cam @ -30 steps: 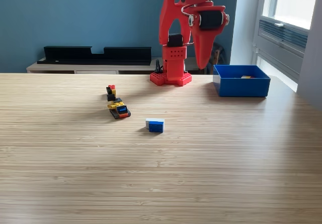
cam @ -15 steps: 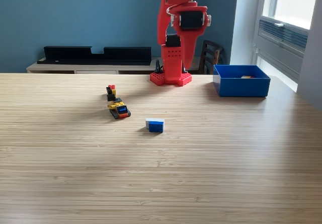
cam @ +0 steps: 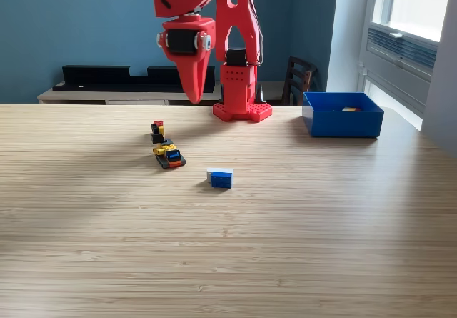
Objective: Grasp a lego block and put it in the bin.
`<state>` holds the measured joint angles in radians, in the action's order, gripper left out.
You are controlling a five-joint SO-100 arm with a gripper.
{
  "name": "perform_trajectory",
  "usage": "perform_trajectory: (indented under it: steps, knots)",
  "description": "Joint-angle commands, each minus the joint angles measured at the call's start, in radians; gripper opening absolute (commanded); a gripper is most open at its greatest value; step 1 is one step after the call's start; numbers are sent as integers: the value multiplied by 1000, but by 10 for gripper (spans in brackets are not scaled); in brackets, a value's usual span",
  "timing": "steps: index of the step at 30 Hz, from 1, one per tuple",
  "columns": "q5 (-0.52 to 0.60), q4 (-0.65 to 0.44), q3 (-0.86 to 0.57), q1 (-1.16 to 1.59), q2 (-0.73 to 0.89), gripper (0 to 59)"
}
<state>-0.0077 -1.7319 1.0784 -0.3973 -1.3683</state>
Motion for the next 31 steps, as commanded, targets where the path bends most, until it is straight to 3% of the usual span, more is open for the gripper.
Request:
perform_trajectory:
  steps: [1, 9, 15, 20, 31]
  knots:
    - [-55, 25, 60, -92, -40, 7]
    - [-63, 253, 245, -239, -41, 5]
    - [6, 328, 288, -273, -41, 10]
    - [44, 351, 321, -272, -41, 173]
    - [80, 341, 336, -192, -41, 213]
